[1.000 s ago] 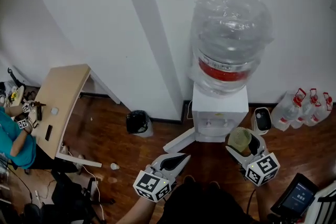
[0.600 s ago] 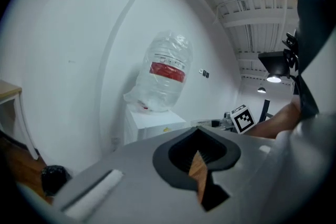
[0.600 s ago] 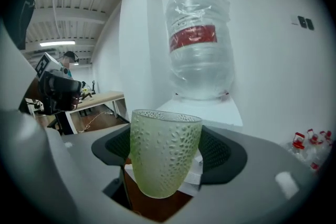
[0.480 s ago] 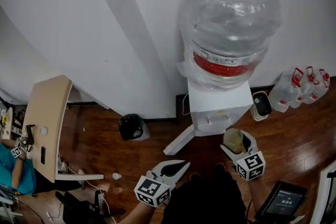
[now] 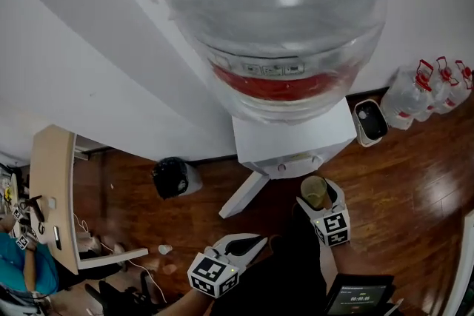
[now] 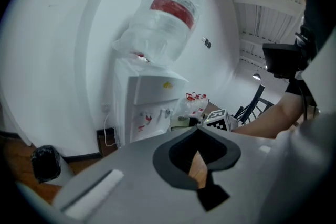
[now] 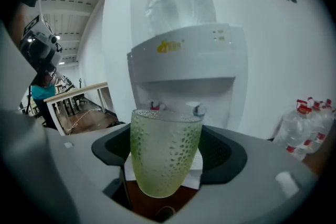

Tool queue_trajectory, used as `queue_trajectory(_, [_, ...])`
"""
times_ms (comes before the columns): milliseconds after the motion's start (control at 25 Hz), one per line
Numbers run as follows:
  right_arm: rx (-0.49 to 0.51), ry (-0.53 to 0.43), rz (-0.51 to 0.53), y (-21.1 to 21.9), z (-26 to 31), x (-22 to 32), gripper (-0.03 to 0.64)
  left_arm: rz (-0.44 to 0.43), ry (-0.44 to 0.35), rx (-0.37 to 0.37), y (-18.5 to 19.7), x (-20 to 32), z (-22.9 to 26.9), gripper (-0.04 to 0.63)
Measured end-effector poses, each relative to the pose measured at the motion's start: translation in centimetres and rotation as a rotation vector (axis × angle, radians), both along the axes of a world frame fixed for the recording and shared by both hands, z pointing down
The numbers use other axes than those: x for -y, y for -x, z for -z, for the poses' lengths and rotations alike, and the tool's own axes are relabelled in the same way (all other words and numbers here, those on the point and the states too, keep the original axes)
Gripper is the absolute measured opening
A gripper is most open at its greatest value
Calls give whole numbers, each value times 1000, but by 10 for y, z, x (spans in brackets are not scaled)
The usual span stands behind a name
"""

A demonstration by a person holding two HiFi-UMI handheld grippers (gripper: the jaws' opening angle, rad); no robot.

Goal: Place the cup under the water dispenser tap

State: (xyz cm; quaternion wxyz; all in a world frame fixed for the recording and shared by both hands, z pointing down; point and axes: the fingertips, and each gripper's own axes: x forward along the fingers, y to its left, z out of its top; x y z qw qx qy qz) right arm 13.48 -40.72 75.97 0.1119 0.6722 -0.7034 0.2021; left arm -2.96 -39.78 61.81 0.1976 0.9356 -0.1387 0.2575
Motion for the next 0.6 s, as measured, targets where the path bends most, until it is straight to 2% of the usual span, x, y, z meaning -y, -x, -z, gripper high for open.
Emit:
queue_trajectory(240, [32, 20, -81, -20, -55, 7, 380, 128, 109, 71, -8, 28, -77, 3])
queue_trajectory(400, [44, 8, -87, -26, -75, 12, 380, 149, 141, 99, -12, 34, -106, 3])
queue_trajectory(600, [-28, -20, -33, -31, -103, 36, 380, 112, 134, 109, -23, 35, -136, 3])
